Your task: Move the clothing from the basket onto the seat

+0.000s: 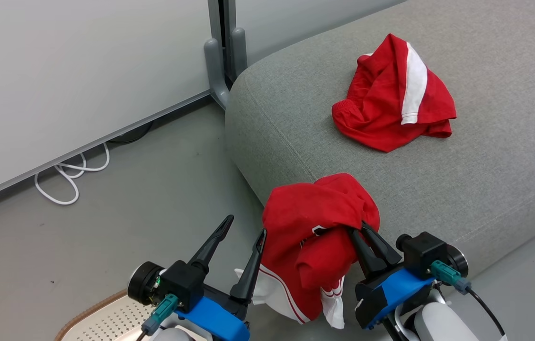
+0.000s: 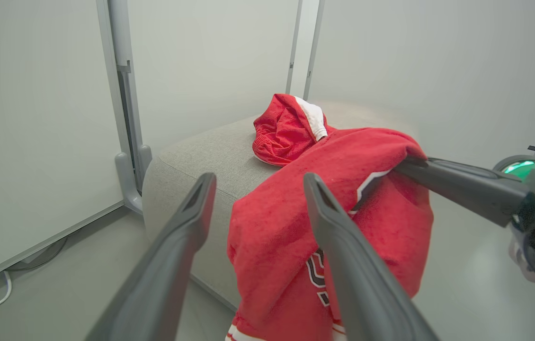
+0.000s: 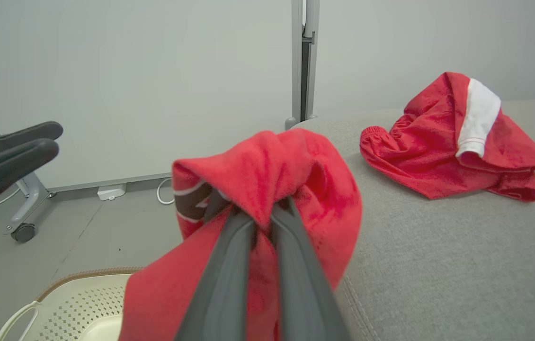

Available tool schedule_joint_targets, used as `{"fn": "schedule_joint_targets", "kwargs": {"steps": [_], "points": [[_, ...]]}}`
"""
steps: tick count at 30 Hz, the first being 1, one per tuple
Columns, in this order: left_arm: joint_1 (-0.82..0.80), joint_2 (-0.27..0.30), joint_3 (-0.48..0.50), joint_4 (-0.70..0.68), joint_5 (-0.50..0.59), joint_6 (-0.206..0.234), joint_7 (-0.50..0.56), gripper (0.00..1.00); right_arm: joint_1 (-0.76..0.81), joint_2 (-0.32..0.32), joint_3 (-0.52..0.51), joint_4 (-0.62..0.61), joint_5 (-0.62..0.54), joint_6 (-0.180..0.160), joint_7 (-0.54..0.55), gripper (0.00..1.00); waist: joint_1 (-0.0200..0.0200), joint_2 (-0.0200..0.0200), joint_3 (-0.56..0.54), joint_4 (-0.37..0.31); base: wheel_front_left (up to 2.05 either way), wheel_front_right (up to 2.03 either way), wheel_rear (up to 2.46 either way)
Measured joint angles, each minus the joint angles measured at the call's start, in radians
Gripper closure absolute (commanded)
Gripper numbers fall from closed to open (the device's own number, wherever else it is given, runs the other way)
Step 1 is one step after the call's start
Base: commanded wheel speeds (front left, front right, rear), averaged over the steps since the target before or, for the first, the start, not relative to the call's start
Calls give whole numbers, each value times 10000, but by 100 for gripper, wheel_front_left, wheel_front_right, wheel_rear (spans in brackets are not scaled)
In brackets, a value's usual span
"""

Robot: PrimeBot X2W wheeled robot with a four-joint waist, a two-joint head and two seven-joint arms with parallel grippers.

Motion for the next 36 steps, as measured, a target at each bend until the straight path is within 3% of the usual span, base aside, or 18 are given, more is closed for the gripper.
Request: {"fn": "schedule_joint_targets", "kwargs": {"steps": [8, 28, 31, 36], "points": [[-8, 31, -52, 21, -13, -2, 0, 0, 81, 0, -58, -2, 33, 0, -36, 100, 0, 0, 18, -208, 0, 0, 0], [-159, 192, -125, 2, -56, -2, 0, 0, -121, 0, -278, -71, 305, 0, -84, 100, 0, 0, 282, 65, 0, 0, 0], [-192, 290, -75, -38, -2, -2, 0, 0, -422, 4, -556, -192, 1126, 0, -73, 100, 0, 0, 493, 64, 0, 0, 0], [-428, 546, 36, -184, 92, -2, 0, 0, -1707, -8, -1557, -385, 1455, 0, 217, 100, 0, 0, 1044, 17, 0, 0, 0]]}}
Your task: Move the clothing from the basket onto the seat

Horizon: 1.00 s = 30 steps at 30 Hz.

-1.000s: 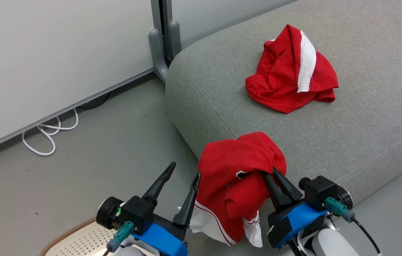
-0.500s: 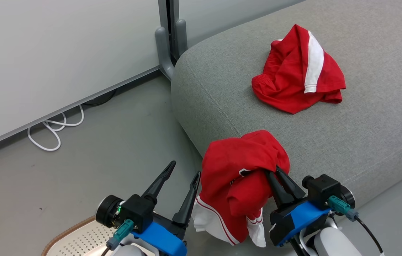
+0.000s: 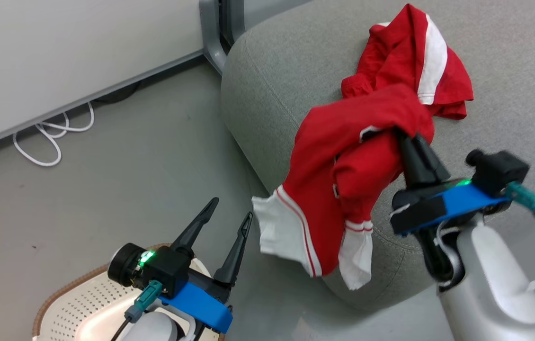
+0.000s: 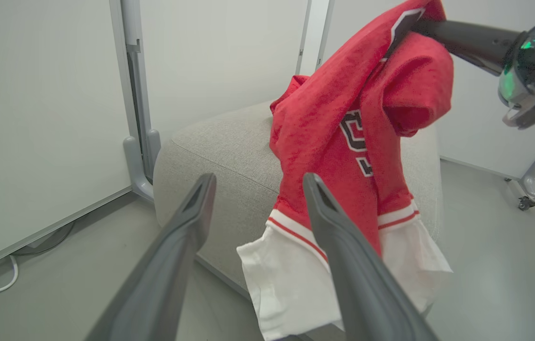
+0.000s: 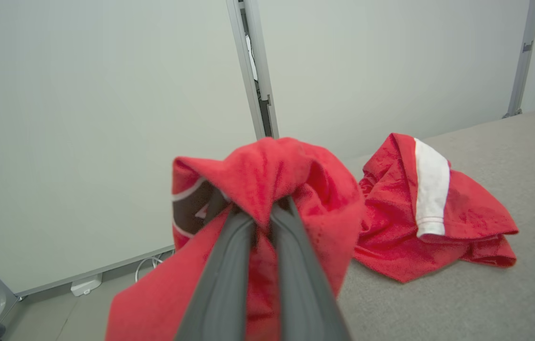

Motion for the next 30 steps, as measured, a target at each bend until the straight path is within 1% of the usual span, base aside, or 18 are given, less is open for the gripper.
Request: {"fn": "schedule_joint_targets", "kwargs": {"steps": [2, 6, 9, 13, 16, 18, 23, 26, 30], "points": [[-123, 130, 4, -27, 29, 0, 0, 0, -553, 10, -349, -153, 525, 0, 132, 100, 0, 0, 302, -16, 0, 0, 0], [-365, 430, 61, -161, 102, 0, 0, 0, -1782, -58, -1181, -529, 769, 0, 589, 100, 0, -1, 1005, -17, 0, 0, 0], [-495, 700, 75, -270, 196, 0, 2, 0, -2592, -393, -1812, -836, 982, 0, 991, 100, 1, 0, 1584, 10, 0, 0, 0], [-835, 997, 73, -537, 339, 0, 0, 0, -3712, -909, -2857, -1011, 980, 0, 1494, 100, 1, 0, 2356, 91, 0, 0, 0], [-1067, 1214, 69, -765, 420, 0, 19, 0, -4590, -1072, -3593, -1076, 1181, 0, 1893, 100, 2, 0, 2899, 175, 0, 0, 0], [-1252, 1371, 86, -999, 479, 0, 134, 0, -5126, -1350, -4034, -1055, 1062, 0, 2132, 100, 2, -1, 3261, 222, 0, 0, 0], [-1631, 1755, 21, -1634, 731, 0, 562, 0, -6285, -2029, -5283, -863, 662, -2, 2276, 100, 2, -1, 4121, 353, 0, 0, 0], [-1751, 1962, 31, -2069, 825, 10, 794, 0, -6636, -2236, -5728, -807, 389, 0, 2266, 100, 2, -1, 4602, 433, 0, 0, 0], [-1797, 2123, 48, -2545, 918, 71, 1024, 0, -6566, -2207, -6132, -288, 148, 0, 2109, 100, 2, -1, 5162, 526, 0, 0, 0]]}}
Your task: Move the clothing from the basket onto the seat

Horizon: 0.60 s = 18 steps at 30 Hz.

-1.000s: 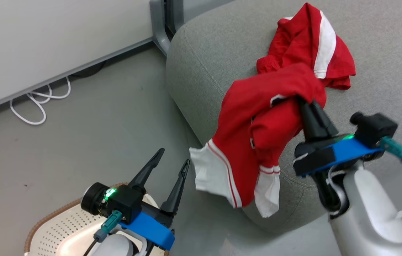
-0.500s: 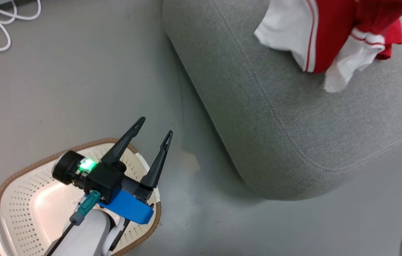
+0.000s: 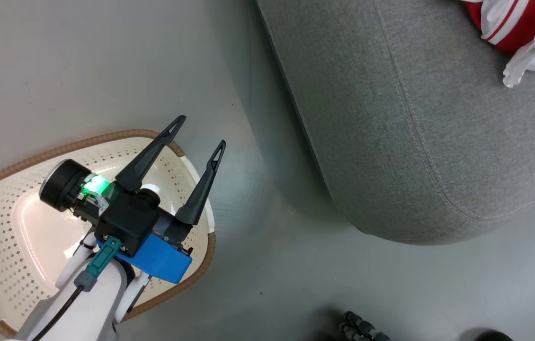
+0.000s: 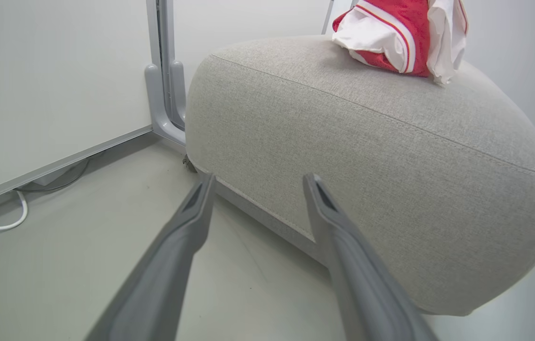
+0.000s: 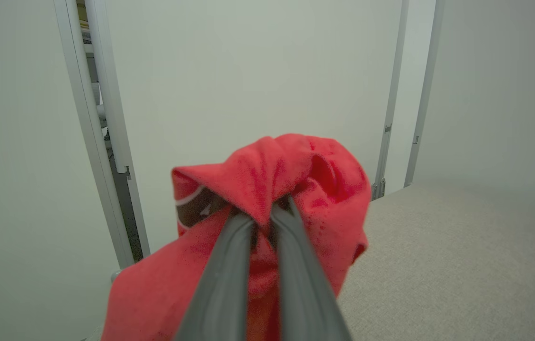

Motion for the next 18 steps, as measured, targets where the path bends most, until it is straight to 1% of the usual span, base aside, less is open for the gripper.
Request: {"fn": "schedule_joint_targets", "kwargs": {"steps": [6, 13, 14, 15, 16, 18], "points": [[-1, 240, -4, -556, 134, 153, 274, 0, 495, 418, -219, 1317, -295, 0, -679, 100, -1, 0, 616, 105, 0, 0, 0], [30, 420, -4, -924, 146, 245, 445, 0, 717, 384, -82, 2984, -713, 0, -1361, 100, -1, 0, 860, 103, 0, 0, 0], [31, 424, -25, -940, 148, 245, 451, 0, 745, 341, -23, 3204, -794, 2, -1404, 93, -1, 0, 859, 115, 0, 0, 0], [30, 424, -46, -953, 146, 245, 453, 0, 745, 324, -15, 3442, -798, 0, -1461, 82, -1, 0, 852, 130, 0, 0, 0], [30, 420, -71, -959, 146, 244, 474, 0, 745, 291, -12, 3668, -825, 0, -1546, 73, -1, 0, 836, 146, 0, 0, 0], [31, 395, -117, -949, 144, 245, 476, 0, 727, 215, 10, 4036, -834, 0, -1682, 62, -1, 0, 778, 188, 0, 0, 0]]}}
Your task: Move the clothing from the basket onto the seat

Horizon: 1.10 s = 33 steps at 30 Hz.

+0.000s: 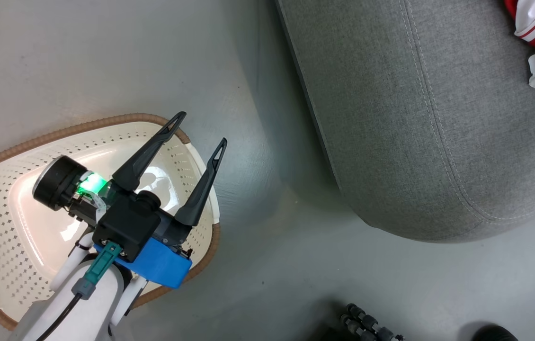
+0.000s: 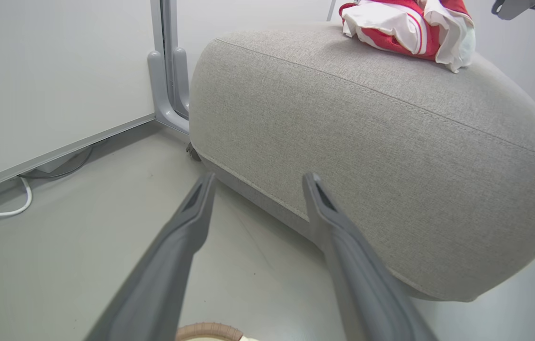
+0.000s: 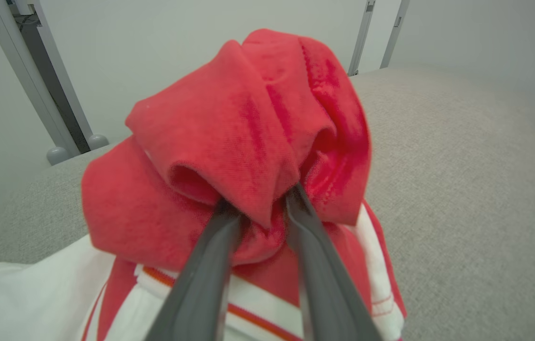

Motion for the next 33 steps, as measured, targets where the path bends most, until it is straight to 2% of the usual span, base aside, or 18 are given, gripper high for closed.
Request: {"fn": "schedule_joint_targets", "kwargs": {"steps": [1, 2, 3, 15, 25, 33], "points": [[0, -12, -15, 8, -6, -2, -6, 0, -11, -44, 35, 173, -33, 0, -33, 54, -1, 0, -33, 26, 0, 0, 0], [0, -17, -27, 15, -13, 0, -21, 0, -26, -98, 82, 332, -86, 0, -90, 30, 0, 0, -66, 50, 0, 0, 0], [-1, -25, -35, 33, -21, 0, -42, 0, -59, -146, 109, 462, -94, 0, -136, 0, 0, 0, -100, 75, 0, 0, 0], [-56, -192, -140, 305, -138, 84, -318, 0, -411, -604, 546, 1381, -86, 0, -566, 0, -1, 0, -408, 292, 0, 0, 0], [-244, -665, -349, 1011, -393, 73, -907, 0, -130, -993, 771, 1680, -169, 0, -740, 0, -1, 0, -1047, 612, 0, 0, 0], [-233, -1302, -502, 2031, -765, 23, -1375, 0, 876, -1118, 1530, 1254, -301, 0, -918, 0, -1, 0, -1978, 983, 0, 0, 0]]}}
